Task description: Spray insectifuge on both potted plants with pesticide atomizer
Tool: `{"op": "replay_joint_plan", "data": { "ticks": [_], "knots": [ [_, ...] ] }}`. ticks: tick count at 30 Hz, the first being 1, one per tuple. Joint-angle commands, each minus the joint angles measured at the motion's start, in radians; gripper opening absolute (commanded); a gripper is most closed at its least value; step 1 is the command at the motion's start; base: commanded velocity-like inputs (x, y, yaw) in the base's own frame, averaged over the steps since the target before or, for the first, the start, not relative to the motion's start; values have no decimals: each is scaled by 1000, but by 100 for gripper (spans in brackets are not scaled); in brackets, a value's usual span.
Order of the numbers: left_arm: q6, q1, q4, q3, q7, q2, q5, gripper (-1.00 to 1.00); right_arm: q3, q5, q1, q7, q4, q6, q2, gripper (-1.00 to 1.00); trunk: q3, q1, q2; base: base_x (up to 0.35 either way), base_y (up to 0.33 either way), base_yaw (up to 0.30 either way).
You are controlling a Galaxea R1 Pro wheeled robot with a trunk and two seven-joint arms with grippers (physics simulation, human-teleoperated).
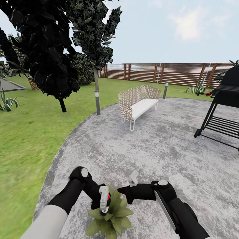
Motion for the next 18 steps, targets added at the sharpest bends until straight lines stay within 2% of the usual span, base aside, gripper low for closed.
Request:
{"op": "replay_joint_plan", "data": {
  "ticks": [1,18],
  "knots": [
    [6,-1,-1,0,-4,-4,-4,-100,1,2,-1,3,-1,5,0,-100,-1,0,-1,0,0,0],
    [6,-32,-1,0,-4,-32,0,-100,2,2,-1,3,-1,5,0,-100,-1,0,-1,0,0,0]
  ]
}}
